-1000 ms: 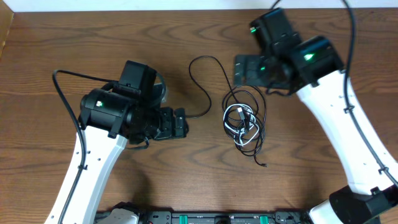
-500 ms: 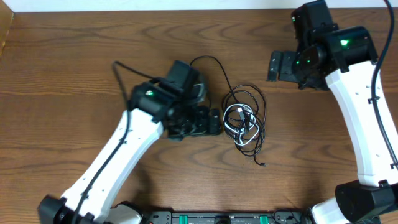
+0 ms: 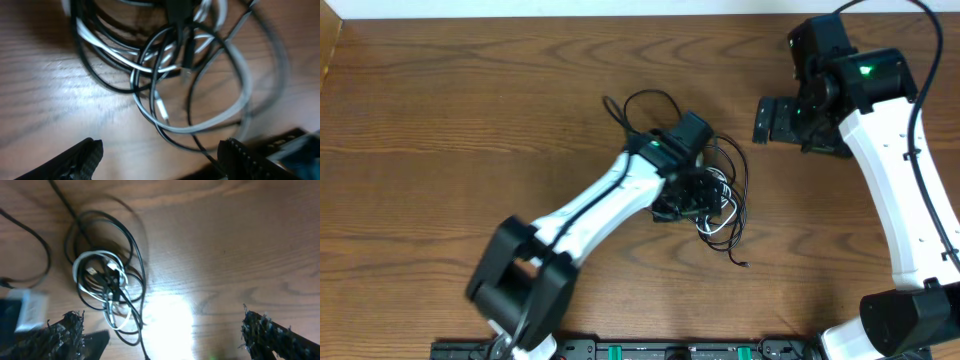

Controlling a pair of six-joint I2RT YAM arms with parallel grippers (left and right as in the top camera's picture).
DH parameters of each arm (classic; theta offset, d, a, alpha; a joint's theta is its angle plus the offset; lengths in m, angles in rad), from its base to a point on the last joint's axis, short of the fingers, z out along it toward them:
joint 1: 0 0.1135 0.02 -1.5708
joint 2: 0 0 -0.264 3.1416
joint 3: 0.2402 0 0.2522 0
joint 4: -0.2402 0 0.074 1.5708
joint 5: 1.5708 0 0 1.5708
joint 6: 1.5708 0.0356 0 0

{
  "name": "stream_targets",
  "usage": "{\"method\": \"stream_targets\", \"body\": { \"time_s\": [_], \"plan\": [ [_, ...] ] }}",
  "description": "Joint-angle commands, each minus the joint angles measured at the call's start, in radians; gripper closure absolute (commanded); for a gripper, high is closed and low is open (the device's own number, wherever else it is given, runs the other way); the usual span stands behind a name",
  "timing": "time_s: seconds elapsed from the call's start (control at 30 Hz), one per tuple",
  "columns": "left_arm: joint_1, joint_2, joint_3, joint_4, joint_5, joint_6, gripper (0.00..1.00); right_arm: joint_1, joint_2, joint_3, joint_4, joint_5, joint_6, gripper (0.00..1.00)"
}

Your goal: Untangle cables

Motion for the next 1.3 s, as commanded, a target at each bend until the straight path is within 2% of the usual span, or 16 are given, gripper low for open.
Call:
{"method": "stream_targets", "body": {
  "time_s": [0.0,0.13,0.37,0.53,0.7,0.77,1.2,1.27],
  "plan": [
    [-0.029,0.034,-0.001,0.01,-0.021,0.179,0.21,0.004,-0.014,-0.044,0.016,0.004,-0.014,0.01],
    [-0.052,0.037,-0.001,0.033,-0.024,0.284,0.21,0.004,-0.014,-0.089,0.054,-0.021,-0.014,0.01],
    [-0.078,0.038,-0.001,0.14,-0.027,0.291,0.26,0.004,-0.014,-0.104,0.071,-0.055,-0.019,0.01],
    [-0.119,0.038,-0.003,0.148,-0.156,0.291,0.31,0.004,-0.014,-0.104,0.07,-0.056,-0.048,0.01],
    [-0.147,0.038,-0.004,0.151,-0.184,0.306,0.34,0.004,-0.014,-0.104,0.071,-0.056,-0.048,0.01],
    [-0.149,0.038,-0.005,0.149,-0.243,0.306,0.41,0.004,-0.014,-0.104,0.071,-0.057,-0.048,0.01],
    [-0.161,0.085,-0.005,0.154,-0.23,0.296,0.49,0.004,-0.014,-0.104,0.071,-0.082,-0.048,0.01],
    [-0.16,0.089,-0.005,0.154,-0.23,0.294,0.54,0.004,-0.014,-0.104,0.07,-0.082,-0.048,0.01]
  ]
}}
